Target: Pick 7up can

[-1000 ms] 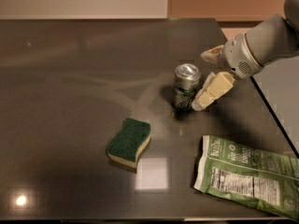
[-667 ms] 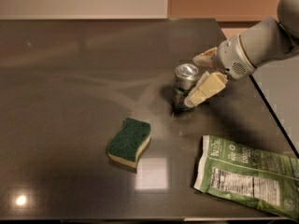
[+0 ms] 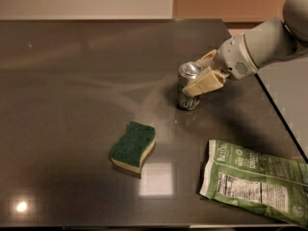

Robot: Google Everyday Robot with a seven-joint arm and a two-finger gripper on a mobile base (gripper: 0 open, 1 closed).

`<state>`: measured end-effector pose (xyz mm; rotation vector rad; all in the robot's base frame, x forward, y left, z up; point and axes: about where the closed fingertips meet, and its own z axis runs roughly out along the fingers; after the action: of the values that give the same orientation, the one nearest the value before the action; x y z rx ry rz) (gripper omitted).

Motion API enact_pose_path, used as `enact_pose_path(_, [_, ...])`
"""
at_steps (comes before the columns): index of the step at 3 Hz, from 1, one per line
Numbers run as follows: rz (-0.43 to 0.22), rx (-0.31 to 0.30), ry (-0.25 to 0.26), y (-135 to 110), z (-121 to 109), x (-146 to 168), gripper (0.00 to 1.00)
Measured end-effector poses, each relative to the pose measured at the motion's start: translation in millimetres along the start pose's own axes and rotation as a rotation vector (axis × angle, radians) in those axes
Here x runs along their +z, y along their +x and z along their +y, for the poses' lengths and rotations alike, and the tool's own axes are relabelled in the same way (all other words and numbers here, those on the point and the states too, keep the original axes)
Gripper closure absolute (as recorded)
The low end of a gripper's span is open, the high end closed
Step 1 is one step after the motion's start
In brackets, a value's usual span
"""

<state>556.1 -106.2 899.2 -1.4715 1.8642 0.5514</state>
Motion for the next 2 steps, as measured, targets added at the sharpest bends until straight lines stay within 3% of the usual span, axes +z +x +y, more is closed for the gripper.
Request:
enact_pose_path(1, [-0.019, -0.013, 0.000, -18.7, -5.7, -9.8, 0.85])
enact_pose_path(2, [0.001, -0.042, -0.020, -74.4, -23.2, -46.5, 1.00])
